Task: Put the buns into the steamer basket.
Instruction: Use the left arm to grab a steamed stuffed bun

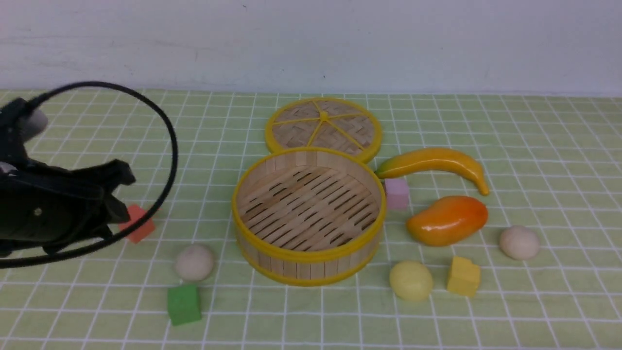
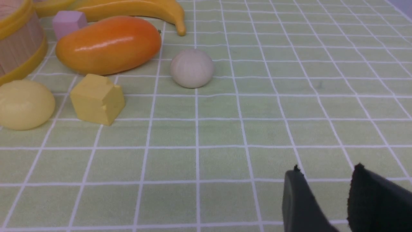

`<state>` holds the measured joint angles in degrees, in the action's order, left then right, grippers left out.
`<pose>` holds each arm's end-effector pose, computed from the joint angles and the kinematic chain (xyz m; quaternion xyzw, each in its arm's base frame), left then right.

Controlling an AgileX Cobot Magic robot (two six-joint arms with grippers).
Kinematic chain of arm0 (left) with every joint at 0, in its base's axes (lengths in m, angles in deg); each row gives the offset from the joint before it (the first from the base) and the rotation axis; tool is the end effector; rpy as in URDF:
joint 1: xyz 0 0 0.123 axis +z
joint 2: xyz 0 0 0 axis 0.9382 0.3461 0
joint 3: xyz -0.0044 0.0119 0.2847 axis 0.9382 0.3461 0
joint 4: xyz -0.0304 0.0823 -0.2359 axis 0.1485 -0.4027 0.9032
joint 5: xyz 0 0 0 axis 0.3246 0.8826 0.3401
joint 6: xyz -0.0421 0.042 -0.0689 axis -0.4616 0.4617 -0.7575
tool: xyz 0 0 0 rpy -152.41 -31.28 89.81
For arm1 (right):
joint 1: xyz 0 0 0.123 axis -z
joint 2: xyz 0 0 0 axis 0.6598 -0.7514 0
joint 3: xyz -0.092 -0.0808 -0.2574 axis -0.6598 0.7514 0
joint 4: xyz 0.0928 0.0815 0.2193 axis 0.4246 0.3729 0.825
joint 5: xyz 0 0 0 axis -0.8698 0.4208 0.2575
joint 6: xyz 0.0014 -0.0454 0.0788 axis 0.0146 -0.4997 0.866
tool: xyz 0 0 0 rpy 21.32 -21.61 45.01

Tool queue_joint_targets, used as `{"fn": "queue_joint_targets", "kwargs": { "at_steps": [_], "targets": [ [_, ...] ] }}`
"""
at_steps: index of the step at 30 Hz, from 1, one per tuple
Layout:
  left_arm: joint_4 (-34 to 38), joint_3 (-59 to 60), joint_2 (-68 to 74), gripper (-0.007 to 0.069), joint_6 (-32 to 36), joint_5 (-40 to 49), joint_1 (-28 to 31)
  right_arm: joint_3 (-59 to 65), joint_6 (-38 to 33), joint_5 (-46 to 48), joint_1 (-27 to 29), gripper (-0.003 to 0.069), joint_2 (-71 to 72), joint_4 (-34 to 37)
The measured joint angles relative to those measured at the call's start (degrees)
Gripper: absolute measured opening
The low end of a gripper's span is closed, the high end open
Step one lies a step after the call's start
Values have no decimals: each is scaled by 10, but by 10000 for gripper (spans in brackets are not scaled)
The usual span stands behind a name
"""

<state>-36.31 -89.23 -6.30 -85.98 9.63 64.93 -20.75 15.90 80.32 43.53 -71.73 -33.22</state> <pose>0.2568 -0.0344 0.2722 -0.1903 0.9143 -0.1706 0.3143 0.0516 -0.0058 0.1727 0.0187 0.8082 -0.0347 0.5876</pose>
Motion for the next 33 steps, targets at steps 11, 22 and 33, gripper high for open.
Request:
{"fn": "queue_joint_targets", "kwargs": {
  "at_steps": [11, 22, 33],
  "targets": [
    [-48, -137, 136, 258, 113, 113, -65, 0, 0, 0, 0, 239, 0, 0],
    [-157, -267, 291, 270, 19, 215, -117, 0, 0, 0, 0, 239, 0, 0],
    [-157, -287, 340, 266, 12, 194, -117, 0, 0, 0, 0, 239, 0, 0]
  ]
}}
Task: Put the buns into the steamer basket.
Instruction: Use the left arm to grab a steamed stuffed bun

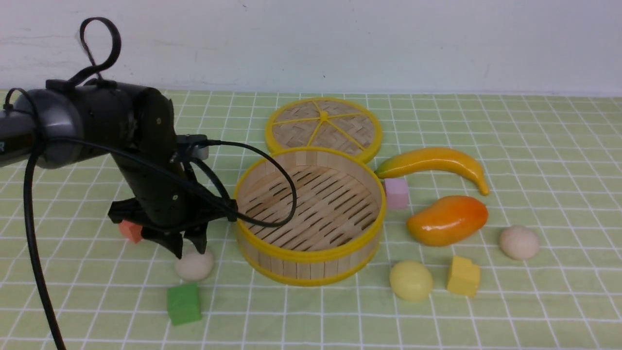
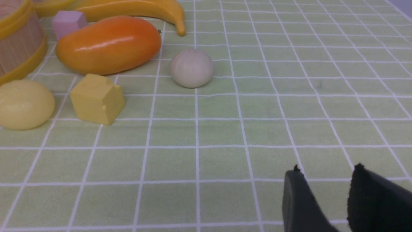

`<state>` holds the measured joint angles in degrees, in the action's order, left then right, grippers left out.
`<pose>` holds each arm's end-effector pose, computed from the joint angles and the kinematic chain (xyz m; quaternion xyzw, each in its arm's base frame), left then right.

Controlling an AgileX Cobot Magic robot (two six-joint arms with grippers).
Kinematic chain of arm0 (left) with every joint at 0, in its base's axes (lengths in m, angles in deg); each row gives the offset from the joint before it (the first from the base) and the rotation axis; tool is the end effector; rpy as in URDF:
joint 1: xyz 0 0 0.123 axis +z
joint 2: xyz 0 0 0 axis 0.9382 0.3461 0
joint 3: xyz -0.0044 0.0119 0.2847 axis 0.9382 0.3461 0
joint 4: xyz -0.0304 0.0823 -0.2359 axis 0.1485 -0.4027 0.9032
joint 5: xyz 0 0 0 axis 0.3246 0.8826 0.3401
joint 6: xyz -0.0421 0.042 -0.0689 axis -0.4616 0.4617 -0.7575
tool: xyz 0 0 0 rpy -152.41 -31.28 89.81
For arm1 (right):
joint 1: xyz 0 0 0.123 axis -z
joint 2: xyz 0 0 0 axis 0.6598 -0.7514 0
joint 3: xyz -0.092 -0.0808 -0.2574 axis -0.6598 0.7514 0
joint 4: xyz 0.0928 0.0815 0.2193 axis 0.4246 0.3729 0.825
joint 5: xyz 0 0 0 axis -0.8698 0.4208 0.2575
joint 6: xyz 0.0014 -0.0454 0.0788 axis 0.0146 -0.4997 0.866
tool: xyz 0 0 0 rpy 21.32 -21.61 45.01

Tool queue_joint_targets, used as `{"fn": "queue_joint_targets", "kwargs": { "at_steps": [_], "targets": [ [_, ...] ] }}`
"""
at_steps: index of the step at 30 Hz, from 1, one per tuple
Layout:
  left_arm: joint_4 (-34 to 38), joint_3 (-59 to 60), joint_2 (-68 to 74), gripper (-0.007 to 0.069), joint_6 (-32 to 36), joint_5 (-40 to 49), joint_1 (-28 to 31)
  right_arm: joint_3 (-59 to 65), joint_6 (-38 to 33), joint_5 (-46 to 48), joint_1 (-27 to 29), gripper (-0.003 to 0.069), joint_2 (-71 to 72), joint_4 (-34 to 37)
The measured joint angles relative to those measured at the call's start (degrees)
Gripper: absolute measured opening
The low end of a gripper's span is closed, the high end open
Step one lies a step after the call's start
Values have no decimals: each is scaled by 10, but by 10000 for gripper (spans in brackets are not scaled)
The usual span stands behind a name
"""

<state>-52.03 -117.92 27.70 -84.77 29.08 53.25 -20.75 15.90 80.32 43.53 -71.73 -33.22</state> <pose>0.3658 -0.1089 0.2064 0.0021 0.9908 -0.0406 0.1290 0.0516 -0.0058 0.1727 0.0187 0.8082 -0.0347 0.5876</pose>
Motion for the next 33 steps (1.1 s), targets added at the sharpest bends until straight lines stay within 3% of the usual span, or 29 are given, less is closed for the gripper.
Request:
{"fn": "queue_joint_targets", "kwargs": {
  "at_steps": [14, 19, 28, 33],
  "targets": [
    [0, -1, 15, 258, -3, -12, 0, 0, 0, 0, 0, 239, 0, 0],
    [0, -1, 15, 205, -3, -11, 0, 0, 0, 0, 0, 239, 0, 0],
    [0, -1, 15, -9, -3, -7, 0, 0, 0, 0, 0, 239, 0, 0],
    [0, -1, 15, -13, -3, -4, 0, 0, 0, 0, 0, 239, 0, 0]
  ]
}}
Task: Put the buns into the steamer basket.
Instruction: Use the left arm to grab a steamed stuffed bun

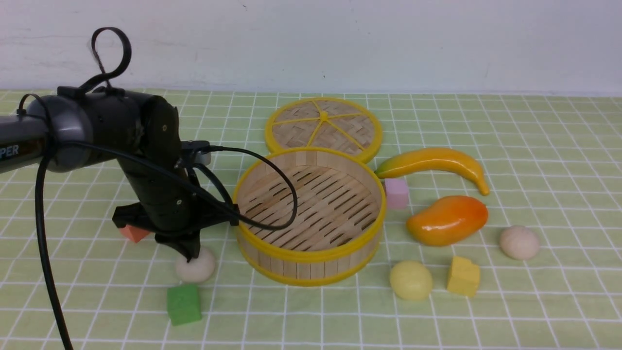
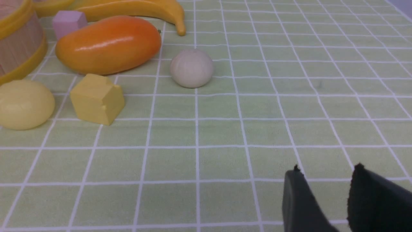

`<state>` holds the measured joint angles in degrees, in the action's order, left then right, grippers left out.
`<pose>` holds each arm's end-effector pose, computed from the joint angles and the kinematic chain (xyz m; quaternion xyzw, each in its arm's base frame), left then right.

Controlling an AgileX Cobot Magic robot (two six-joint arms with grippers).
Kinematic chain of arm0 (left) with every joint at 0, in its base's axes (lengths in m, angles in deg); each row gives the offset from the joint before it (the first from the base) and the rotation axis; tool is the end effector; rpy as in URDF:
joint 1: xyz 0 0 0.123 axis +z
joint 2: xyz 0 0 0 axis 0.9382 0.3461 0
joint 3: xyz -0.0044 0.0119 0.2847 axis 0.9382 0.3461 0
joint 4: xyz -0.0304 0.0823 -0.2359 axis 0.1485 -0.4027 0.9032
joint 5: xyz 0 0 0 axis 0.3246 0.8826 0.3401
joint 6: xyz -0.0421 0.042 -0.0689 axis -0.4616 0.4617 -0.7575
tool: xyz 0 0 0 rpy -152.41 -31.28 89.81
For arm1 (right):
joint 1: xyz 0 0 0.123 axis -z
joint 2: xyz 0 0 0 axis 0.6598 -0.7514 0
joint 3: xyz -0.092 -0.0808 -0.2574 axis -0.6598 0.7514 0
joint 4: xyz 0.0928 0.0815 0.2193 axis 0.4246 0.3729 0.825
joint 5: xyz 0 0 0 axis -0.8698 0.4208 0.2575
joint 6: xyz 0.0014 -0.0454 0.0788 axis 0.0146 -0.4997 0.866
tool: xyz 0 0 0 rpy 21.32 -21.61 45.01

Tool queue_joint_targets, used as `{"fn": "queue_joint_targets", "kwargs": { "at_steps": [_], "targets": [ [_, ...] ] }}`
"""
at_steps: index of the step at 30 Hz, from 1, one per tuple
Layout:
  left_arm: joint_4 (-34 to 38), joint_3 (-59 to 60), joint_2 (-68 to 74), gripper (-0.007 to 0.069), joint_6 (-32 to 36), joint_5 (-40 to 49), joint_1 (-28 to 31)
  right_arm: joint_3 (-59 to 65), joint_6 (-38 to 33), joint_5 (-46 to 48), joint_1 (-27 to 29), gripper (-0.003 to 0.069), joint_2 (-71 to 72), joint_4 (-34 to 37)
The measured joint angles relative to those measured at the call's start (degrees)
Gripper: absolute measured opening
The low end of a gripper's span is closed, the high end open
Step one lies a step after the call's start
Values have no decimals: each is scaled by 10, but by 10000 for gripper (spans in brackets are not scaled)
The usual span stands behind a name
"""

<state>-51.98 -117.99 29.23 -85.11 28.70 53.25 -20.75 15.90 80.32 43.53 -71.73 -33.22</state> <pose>0.3685 -0.1098 0.1967 -0.0012 0.9920 -0.0386 0.1199 0.0516 -0.0058 0.1727 0.0187 0.8082 -0.0347 0.5876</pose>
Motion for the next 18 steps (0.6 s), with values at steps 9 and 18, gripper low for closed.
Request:
{"fn": "queue_joint_targets", "kwargs": {
  "at_steps": [9, 18],
  "targets": [
    [0, 0, -5, -13, 0, 6, 0, 0, 0, 0, 0, 239, 0, 0],
    [0, 0, -19, -13, 0, 12, 0, 0, 0, 0, 0, 239, 0, 0]
  ]
}}
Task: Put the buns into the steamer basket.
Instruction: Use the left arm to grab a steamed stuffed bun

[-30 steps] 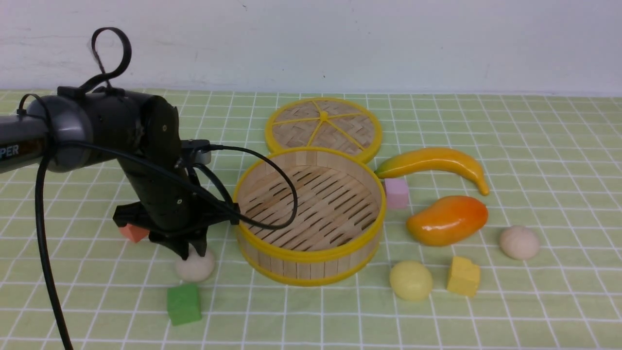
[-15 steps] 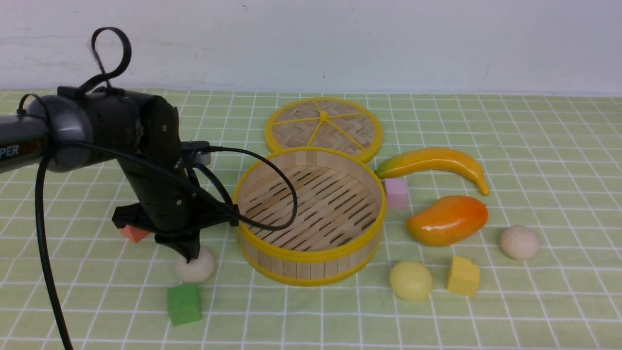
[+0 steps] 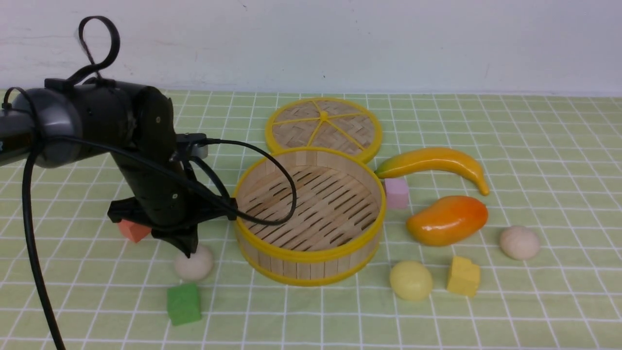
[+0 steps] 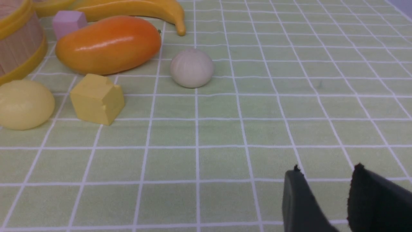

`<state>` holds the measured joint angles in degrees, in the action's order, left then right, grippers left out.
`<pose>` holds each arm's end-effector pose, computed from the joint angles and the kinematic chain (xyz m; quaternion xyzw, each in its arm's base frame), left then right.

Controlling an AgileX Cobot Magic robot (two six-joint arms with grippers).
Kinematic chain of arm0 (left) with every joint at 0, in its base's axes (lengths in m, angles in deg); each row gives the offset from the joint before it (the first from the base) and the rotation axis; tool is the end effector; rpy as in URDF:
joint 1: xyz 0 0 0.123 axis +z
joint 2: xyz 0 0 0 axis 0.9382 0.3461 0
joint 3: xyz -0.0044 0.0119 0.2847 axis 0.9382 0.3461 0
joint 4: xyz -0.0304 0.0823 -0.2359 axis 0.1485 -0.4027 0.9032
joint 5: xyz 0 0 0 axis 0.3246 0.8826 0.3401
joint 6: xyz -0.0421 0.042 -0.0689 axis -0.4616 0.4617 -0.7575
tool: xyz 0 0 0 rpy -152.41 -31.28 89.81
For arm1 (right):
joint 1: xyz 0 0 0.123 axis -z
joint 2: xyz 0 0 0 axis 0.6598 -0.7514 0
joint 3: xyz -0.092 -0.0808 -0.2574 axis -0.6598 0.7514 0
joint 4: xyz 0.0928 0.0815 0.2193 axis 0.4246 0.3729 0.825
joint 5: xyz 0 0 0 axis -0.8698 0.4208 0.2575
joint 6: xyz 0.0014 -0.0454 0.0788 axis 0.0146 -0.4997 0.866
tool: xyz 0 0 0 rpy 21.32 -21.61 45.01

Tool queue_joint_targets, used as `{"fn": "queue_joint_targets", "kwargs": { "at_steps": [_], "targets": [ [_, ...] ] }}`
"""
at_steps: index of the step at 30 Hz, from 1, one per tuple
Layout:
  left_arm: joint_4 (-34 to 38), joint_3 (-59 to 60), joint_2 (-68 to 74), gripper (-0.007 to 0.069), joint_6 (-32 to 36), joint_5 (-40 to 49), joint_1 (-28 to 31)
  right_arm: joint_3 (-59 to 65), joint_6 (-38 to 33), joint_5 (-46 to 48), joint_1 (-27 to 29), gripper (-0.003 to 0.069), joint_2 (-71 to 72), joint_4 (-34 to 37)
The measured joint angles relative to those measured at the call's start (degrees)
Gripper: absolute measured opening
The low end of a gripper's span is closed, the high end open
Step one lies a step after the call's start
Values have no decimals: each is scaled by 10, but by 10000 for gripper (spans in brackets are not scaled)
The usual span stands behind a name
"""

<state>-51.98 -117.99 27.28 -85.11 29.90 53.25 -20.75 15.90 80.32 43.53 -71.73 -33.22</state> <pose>0.3642 -0.1085 0.2092 -0.0011 0.9912 -0.0405 0.1261 0.0516 -0.0058 0.1727 0.0187 0.8082 -0.0347 0.5876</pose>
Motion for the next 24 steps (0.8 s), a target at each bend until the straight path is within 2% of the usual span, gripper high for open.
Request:
{"fn": "queue_joint_targets", "kwargs": {
  "at_steps": [15, 18, 24],
  "targets": [
    [-4, 0, 0, -3, 0, 3, 0, 0, 0, 0, 0, 239, 0, 0],
    [-10, 0, 0, 22, 0, 3, 0, 0, 0, 0, 0, 239, 0, 0],
    [-20, 0, 0, 146, 0, 2, 0, 0, 0, 0, 0, 239, 0, 0]
  ]
}}
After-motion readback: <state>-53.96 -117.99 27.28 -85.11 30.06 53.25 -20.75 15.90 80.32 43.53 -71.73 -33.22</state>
